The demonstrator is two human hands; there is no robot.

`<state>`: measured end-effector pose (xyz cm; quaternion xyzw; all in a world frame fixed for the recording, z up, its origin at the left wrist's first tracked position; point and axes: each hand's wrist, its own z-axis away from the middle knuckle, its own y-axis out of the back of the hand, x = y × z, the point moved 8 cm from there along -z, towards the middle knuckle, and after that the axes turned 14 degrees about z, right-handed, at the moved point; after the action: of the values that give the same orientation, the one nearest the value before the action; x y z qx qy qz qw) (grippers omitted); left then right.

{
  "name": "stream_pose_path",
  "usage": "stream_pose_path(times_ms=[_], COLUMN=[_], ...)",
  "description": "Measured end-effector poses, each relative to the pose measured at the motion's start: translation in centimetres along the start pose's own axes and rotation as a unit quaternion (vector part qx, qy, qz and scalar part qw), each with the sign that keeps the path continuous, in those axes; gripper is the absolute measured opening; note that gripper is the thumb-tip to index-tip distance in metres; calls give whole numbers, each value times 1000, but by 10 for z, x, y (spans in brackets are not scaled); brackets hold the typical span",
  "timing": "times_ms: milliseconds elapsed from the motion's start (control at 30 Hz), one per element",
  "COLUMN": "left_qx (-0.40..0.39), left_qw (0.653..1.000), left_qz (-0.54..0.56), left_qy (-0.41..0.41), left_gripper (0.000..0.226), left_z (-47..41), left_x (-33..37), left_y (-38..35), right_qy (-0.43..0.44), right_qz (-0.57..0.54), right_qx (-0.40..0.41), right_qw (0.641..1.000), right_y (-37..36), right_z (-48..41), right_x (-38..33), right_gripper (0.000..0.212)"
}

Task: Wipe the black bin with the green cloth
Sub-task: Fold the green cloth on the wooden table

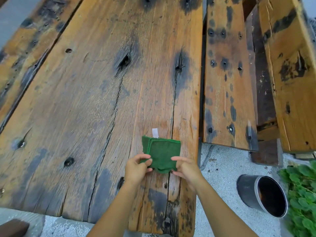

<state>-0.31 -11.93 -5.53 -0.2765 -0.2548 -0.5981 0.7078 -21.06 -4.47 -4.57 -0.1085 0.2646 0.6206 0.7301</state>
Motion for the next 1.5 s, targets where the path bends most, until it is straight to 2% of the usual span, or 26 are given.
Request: stream_pose_path(times_ms=[133,233,300,333,367,400,433,467,500,533,600,700,767,833,933,967,1033,1100,1167,1267,1333,1500], left_qx=[-16,-45,-57,-69,-87,-111,-139,-170,-198,-216,-227,-223,-218,-200,-167,-172,-205,-199,-145,-95,-73,-46], left_qw=[999,997,995,980,945,888,823,768,721,680,629,604,607,620,673,686,743,801,840,865,892,938], left_qz=[30,50,-50,-148,-266,-379,-465,-522,-571,-616,-684,-719,-720,-710,-640,-609,-548,-508,-479,-446,-391,-249], left_qy=[-32,-39,-69,-110,-168,-235,-295,-330,-341,-333,-292,-260,-257,-267,-331,-358,-325,-247,-211,-210,-214,-237], left_gripper=[16,27,40,45,47,48,49,51,54,58,65,70,72,74,58,52,54,61,63,58,48,41], left_z=[-19,-34,-37,-37,-34,-29,-22,-17,-15,-16,-23,-30,-30,-24,-1,6,10,2,-5,-6,-5,1], left_x=[32,46,49,51,52,51,45,34,20,6,-17,-28,-29,-26,-8,-7,-11,-17,-15,-10,-6,18], left_y=[-23,-41,-47,-49,-55,-62,-70,-75,-77,-76,-66,-54,-55,-63,-88,-99,-120,-132,-136,-136,-131,-101], right_qy=[20,5,4,21,58,120,202,273,309,310,247,219,241,245,158,110,38,25,20,40,77,112], right_qz=[-47,-105,-56,24,137,250,348,430,498,553,630,645,611,503,270,211,119,79,50,51,49,-40], right_qx=[-2,20,63,98,142,192,234,246,225,183,104,77,96,161,282,280,234,194,156,130,124,109], right_qw=[999,994,996,995,979,941,885,825,778,751,729,728,748,813,907,930,964,978,986,989,988,987], right_y=[12,17,19,22,26,26,22,10,-4,-16,-28,-28,-27,-18,13,18,18,18,17,16,13,-6], right_z=[-15,-32,-39,-39,-36,-30,-23,-17,-17,-22,-39,-49,-45,-39,-35,-38,-47,-55,-58,-55,-48,-36], right_x=[-27,-39,-40,-43,-50,-61,-72,-78,-77,-69,-43,-25,-29,-37,-37,-33,-26,-28,-30,-35,-43,-58], right_gripper=[38,41,48,49,51,53,54,55,57,60,65,66,66,66,53,48,36,23,28,35,31,34])
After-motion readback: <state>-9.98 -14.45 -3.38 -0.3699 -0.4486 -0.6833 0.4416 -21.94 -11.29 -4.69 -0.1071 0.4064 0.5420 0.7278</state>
